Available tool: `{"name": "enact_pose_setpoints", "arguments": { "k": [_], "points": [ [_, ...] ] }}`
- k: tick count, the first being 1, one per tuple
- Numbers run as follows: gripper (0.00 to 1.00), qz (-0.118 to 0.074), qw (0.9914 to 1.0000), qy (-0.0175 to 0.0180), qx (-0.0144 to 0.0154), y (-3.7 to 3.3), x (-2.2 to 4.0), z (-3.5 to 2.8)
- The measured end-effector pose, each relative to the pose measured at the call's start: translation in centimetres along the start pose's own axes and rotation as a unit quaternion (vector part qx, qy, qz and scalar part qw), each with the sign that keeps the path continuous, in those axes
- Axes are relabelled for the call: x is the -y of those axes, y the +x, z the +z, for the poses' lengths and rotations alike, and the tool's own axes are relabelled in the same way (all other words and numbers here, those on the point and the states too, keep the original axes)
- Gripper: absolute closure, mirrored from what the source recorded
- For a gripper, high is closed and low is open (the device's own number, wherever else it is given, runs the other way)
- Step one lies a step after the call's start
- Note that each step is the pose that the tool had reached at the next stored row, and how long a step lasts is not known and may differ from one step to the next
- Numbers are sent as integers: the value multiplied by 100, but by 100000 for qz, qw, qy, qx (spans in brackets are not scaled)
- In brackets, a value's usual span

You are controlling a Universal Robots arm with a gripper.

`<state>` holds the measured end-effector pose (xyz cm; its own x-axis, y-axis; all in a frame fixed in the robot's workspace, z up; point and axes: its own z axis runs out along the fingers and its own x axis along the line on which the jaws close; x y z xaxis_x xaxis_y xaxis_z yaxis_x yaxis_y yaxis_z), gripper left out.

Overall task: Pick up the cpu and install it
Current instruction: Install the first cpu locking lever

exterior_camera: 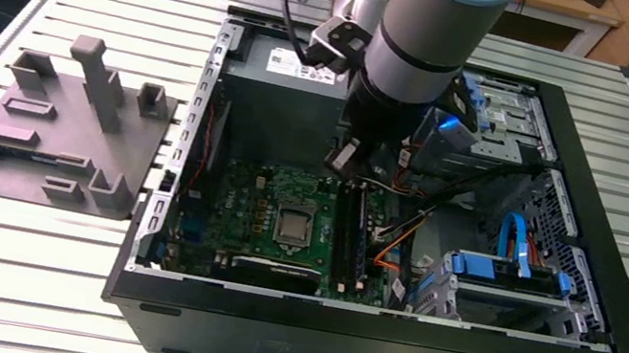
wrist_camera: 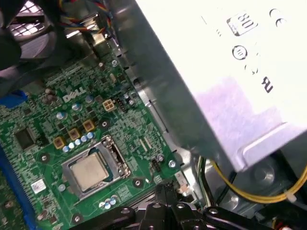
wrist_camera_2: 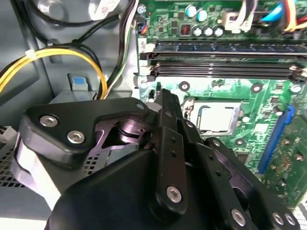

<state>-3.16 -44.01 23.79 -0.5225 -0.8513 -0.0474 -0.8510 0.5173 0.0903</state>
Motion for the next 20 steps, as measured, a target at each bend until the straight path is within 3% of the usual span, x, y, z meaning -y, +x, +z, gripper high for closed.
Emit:
{"name": "enact_pose_setpoints", "arguments": {
  "k": [5,11,20],
  "points": [
    [90,-308,100000,-13,-33,-13,-37,37],
    [90,-2437,99970,-109,-223,15,-68,43],
    [90,-3248,99947,-148,-300,145,-36,34]
  ]
}}
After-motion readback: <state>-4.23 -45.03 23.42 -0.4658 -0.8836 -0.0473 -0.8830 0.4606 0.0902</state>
